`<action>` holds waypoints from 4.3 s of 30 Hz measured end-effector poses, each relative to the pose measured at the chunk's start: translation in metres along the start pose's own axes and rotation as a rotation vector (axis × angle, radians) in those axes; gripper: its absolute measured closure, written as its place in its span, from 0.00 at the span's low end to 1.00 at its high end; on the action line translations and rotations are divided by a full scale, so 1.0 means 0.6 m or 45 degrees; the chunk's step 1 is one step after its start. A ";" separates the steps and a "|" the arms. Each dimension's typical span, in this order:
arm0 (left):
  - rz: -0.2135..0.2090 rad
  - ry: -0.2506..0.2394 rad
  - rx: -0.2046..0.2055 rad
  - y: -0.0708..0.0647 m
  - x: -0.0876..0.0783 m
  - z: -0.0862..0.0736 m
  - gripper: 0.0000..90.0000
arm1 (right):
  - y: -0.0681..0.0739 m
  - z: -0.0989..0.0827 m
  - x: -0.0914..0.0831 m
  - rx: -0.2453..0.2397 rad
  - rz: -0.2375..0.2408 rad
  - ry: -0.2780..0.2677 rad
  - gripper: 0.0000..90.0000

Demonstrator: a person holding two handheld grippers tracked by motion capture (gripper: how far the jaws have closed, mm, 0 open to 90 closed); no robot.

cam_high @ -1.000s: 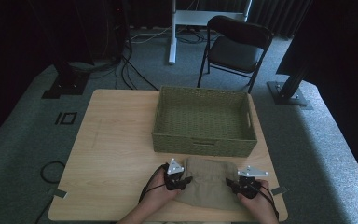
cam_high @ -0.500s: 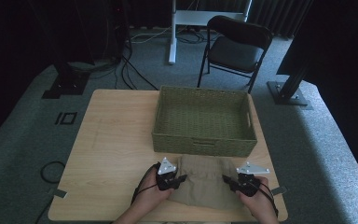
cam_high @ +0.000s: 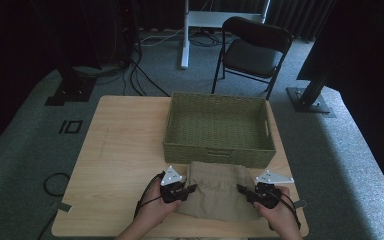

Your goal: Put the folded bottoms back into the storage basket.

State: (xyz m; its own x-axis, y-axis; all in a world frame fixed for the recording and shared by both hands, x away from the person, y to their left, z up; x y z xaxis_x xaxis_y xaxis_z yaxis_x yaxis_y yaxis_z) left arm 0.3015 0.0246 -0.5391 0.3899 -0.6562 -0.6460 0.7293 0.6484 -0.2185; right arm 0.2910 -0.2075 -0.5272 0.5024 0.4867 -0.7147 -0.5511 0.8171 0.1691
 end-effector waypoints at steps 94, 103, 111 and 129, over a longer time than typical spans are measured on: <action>0.017 -0.262 0.004 0.153 -0.059 0.350 0.87 | -0.126 0.377 -0.044 0.033 0.084 -0.227 0.87; 0.008 -0.247 -0.009 0.180 -0.014 0.361 0.87 | -0.161 0.378 -0.011 0.087 0.061 -0.180 0.87; 0.021 -0.253 -0.044 0.205 0.025 0.357 0.87 | -0.187 0.381 0.020 0.100 0.026 -0.158 0.87; 0.047 -0.186 -0.103 0.247 0.103 0.343 0.87 | -0.242 0.352 0.106 0.191 -0.006 -0.115 0.87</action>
State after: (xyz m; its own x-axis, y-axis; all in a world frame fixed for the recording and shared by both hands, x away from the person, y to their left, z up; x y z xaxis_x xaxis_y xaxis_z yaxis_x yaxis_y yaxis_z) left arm 0.5494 0.0003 -0.4608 0.4974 -0.6768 -0.5426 0.6675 0.6982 -0.2589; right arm 0.5435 -0.2297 -0.4539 0.5667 0.5027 -0.6528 -0.4461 0.8533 0.2699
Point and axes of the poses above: each handheld gripper's, and its own axes: x roughly forward along the jaws, z roughly out of its top, y roughly to its left, the point moved 7 cm from there along x, roughly forward along the jaws, and after that the axes turned 7 degrees about y, right-handed, at the moved point
